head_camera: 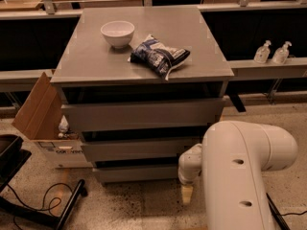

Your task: Open bottom drawer

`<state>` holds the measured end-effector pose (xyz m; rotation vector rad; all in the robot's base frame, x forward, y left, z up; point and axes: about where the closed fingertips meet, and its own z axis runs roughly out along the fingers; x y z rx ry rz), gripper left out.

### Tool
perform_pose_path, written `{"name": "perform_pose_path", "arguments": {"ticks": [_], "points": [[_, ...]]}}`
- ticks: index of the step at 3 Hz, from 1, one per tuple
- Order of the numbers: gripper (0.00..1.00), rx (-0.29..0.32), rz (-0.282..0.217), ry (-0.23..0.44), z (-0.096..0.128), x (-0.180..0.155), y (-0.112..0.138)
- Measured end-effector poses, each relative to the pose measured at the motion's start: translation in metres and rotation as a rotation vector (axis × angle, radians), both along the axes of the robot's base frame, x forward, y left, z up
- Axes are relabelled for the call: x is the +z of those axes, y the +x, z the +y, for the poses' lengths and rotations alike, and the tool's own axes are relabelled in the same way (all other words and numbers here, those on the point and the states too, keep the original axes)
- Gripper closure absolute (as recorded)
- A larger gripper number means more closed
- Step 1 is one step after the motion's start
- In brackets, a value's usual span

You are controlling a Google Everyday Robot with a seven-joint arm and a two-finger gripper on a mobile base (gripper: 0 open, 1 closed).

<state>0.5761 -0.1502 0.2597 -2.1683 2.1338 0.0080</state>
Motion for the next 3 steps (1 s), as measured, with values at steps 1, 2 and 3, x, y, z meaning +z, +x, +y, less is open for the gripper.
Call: {"name": "perform_pose_path", "arguments": {"ticks": [1,2,3], "points": [[0.0,0.0,0.0,0.0,0.0,0.0,0.0],[0.0,0.003,-0.051,0.034,0.008,-0.012,0.009],[0.0,0.018,-0.142,0.081,0.01,-0.028,0.027]]}}
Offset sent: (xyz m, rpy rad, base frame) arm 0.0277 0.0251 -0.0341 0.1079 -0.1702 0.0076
